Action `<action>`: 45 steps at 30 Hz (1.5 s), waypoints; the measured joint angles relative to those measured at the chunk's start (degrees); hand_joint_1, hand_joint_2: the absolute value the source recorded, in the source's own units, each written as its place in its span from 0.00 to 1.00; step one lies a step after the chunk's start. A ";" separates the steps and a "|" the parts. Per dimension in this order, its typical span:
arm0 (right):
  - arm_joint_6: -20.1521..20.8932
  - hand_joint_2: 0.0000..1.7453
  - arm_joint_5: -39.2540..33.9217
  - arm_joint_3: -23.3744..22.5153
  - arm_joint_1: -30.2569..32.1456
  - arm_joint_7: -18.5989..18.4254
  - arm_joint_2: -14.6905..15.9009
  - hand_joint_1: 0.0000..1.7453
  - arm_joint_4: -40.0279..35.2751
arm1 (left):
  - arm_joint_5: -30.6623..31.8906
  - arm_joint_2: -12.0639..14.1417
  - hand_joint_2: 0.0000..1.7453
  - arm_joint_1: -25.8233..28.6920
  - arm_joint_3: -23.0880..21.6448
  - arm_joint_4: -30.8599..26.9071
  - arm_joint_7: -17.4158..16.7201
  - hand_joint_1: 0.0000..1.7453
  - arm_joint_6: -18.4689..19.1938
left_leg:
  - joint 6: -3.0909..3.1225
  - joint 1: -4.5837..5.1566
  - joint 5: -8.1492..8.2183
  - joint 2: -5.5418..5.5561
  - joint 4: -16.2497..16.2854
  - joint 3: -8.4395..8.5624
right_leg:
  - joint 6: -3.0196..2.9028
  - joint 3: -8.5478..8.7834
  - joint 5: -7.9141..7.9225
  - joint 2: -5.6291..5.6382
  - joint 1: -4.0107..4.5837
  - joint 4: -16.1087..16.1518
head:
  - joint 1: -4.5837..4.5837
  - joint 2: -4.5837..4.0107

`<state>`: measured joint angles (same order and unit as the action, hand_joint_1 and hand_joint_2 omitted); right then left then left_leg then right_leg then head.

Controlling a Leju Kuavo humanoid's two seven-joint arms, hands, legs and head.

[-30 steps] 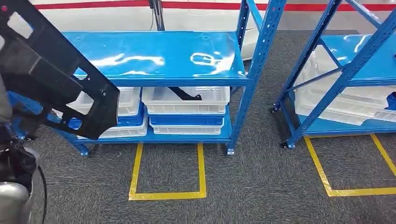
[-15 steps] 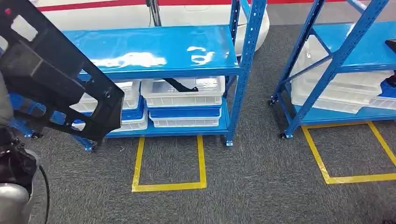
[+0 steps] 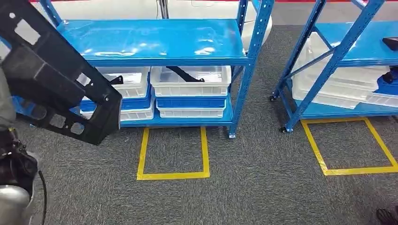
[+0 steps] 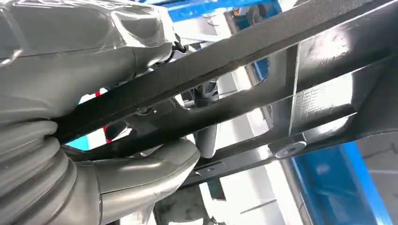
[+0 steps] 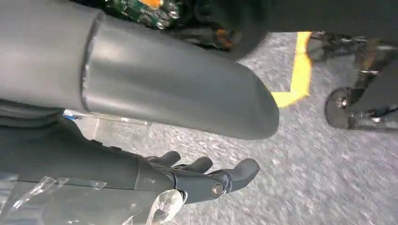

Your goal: Take the parts from the cabinet and place them on the table.

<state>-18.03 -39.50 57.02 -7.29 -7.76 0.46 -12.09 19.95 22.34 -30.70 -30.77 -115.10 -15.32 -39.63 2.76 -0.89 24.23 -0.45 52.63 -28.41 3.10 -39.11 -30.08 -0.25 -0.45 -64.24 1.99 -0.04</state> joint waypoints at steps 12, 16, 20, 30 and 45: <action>-0.59 0.00 0.61 0.74 -0.30 0.39 -0.04 0.00 -0.02 | 2.09 -0.02 1.00 0.19 0.26 0.02 -1.57 1.00 -0.07 | -2.17 0.75 -5.23 -0.20 0.35 -5.34 | -2.74 13.74 2.43 0.16 0.42 12.40 | -0.04 0.00; -0.74 0.00 0.59 0.79 -0.31 0.42 -0.13 0.00 0.00 | 4.20 -0.13 1.00 0.87 0.90 0.02 -1.57 1.00 -0.15 | -3.69 0.09 4.88 -0.01 14.84 -10.77 | -3.82 12.24 3.90 -0.65 0.49 12.29 | 0.24 0.00; -0.52 0.00 0.52 0.83 -0.19 0.66 -0.41 0.00 0.00 | 5.42 -0.50 1.00 1.93 1.75 0.18 -2.21 1.00 -0.22 | -4.06 0.00 1.98 -0.10 13.95 -7.88 | -3.76 11.06 4.54 -1.80 0.62 11.93 | 0.26 0.00; 0.46 0.00 0.35 0.83 -0.32 1.16 -0.74 0.00 0.00 | 7.94 -0.66 1.00 1.72 1.99 0.17 -2.43 1.00 -0.42 | -0.11 0.33 -1.91 -0.20 -0.94 -1.40 | -1.47 6.80 -1.34 -0.18 0.84 2.71 | 0.13 0.00; 0.50 0.00 -0.15 0.87 0.18 1.33 -0.87 0.00 0.00 | 12.04 -0.70 1.00 1.38 1.70 0.11 -6.14 1.00 0.42 | -3.75 -0.35 0.84 2.19 7.45 -8.01 | -2.17 9.68 3.82 0.89 -0.79 9.65 | 0.50 0.02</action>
<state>-17.53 -39.65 57.90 -7.11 -6.43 -0.42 -12.09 32.00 21.64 -29.32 -29.07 -114.99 -21.46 -39.21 -0.99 -1.24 25.06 1.74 60.08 -36.42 0.94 -29.43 -26.26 0.64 -1.24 -54.58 2.49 -0.02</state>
